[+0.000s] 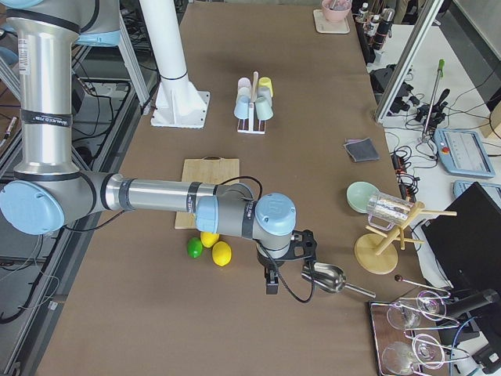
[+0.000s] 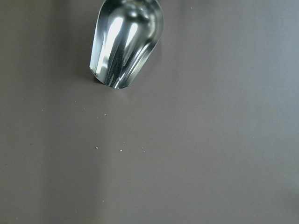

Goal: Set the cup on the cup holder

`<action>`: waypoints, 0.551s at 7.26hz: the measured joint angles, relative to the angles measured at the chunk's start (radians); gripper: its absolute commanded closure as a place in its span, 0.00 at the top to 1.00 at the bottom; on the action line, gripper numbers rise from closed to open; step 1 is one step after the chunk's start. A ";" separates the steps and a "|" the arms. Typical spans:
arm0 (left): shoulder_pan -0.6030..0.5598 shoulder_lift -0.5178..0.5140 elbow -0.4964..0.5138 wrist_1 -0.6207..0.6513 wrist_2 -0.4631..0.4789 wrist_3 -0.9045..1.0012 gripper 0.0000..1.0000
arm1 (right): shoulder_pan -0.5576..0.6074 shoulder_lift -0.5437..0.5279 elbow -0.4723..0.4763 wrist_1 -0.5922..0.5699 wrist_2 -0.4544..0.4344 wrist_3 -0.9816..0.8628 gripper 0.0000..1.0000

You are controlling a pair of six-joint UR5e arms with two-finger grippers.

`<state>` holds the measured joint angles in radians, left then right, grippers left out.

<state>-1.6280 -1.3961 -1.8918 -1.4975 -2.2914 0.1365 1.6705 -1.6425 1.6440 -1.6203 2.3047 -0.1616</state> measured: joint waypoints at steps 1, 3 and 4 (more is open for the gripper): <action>0.000 -0.002 0.000 -0.005 0.001 0.000 0.98 | 0.000 -0.001 0.000 0.000 0.025 -0.002 1.00; 0.000 -0.002 0.000 -0.009 0.001 0.000 0.98 | 0.000 -0.004 -0.004 -0.001 0.088 -0.001 1.00; 0.000 -0.002 0.001 -0.009 0.002 0.000 0.98 | 0.000 -0.005 -0.010 -0.001 0.099 0.000 1.00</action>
<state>-1.6276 -1.3981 -1.8912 -1.5067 -2.2896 0.1362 1.6705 -1.6473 1.6345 -1.6212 2.4040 -0.1617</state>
